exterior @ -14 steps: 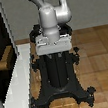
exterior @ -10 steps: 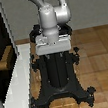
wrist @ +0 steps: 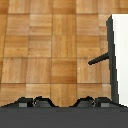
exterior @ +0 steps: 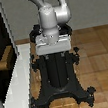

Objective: Open the door by pressing down and pulling on the handle.

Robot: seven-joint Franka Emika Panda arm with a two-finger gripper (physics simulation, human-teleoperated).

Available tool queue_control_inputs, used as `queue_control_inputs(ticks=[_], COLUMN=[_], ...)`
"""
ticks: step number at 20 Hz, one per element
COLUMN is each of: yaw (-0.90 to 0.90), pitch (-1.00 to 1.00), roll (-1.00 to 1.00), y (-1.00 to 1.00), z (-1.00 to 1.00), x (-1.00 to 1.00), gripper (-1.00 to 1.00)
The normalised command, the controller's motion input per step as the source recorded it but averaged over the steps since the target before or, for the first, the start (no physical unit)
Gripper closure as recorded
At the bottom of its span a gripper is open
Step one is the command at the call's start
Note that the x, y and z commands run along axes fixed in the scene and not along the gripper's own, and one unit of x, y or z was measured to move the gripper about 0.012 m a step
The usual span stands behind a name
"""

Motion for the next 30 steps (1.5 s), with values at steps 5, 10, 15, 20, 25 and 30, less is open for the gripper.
queue_control_inputs(ticks=[5, 10, 15, 20, 25, 30], yaw=[0.00, 0.00, 0.00, 0.00, 0.00, 0.00], pitch=[0.00, 0.00, 0.00, 0.00, 0.00, 0.00], roll=[0.00, 0.00, 0.00, 0.00, 0.00, 0.00], y=[0.00, 0.00, 0.00, 0.00, 0.00, 0.00], z=[0.20, 0.40, 0.40, 0.40, 0.40, 0.40], x=[0.00, 0.00, 0.00, 0.00, 0.00, 0.00], gripper=[-1.00, -1.00, -1.00, -1.00, -1.00, -1.00])
